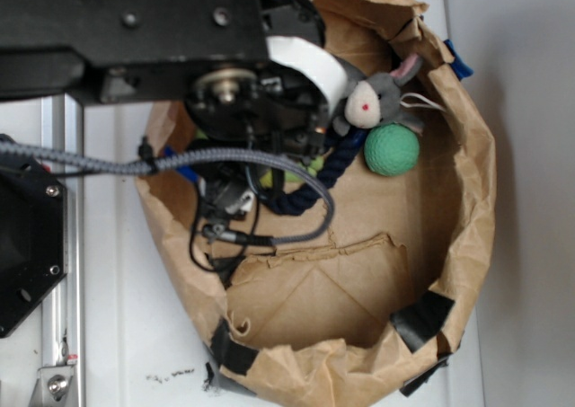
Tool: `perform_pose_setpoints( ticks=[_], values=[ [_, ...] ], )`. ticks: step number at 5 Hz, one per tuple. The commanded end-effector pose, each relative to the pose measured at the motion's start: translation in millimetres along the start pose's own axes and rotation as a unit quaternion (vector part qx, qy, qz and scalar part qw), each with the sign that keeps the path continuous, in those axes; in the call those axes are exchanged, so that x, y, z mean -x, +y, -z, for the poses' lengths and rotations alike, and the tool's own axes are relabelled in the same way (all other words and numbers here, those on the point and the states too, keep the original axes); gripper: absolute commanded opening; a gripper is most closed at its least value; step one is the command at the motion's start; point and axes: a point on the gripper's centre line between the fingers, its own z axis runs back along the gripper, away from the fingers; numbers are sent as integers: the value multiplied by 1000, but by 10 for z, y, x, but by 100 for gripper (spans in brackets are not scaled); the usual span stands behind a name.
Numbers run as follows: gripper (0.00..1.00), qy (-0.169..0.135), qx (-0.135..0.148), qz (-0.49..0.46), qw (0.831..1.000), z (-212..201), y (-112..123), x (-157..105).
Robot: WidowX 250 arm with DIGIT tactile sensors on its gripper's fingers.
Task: Grab the green animal.
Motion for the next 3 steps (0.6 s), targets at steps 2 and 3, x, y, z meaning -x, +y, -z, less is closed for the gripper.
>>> perform_pose_setpoints(
  ticks=[2,3],
  values=[
    [0,-76,10,-8,997,-459,-270,-321],
    [0,-73,-3,-20,997,-456,-199,-321]
  ],
)
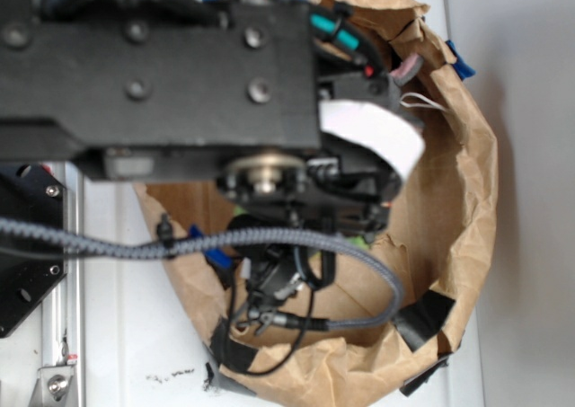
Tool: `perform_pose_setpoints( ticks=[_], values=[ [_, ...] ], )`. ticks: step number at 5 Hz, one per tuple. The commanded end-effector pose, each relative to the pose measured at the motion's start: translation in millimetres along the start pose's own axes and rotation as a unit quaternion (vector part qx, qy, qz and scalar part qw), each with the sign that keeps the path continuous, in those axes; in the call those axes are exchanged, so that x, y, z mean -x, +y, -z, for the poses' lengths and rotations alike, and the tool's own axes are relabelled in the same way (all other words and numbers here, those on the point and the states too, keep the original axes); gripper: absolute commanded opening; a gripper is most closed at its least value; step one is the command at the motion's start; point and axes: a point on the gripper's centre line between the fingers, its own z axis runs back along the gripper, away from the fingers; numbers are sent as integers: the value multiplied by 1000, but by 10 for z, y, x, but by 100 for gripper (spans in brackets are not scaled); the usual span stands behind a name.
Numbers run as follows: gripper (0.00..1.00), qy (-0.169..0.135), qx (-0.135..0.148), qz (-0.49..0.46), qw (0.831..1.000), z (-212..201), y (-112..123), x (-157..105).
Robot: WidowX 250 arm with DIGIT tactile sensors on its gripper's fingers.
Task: Grab the green animal.
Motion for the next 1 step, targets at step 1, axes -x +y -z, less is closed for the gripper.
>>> perform_pose_setpoints(
  ticks=[1],
  values=[
    [0,-21,-35,-6,999,-168,99,-23]
  ],
)
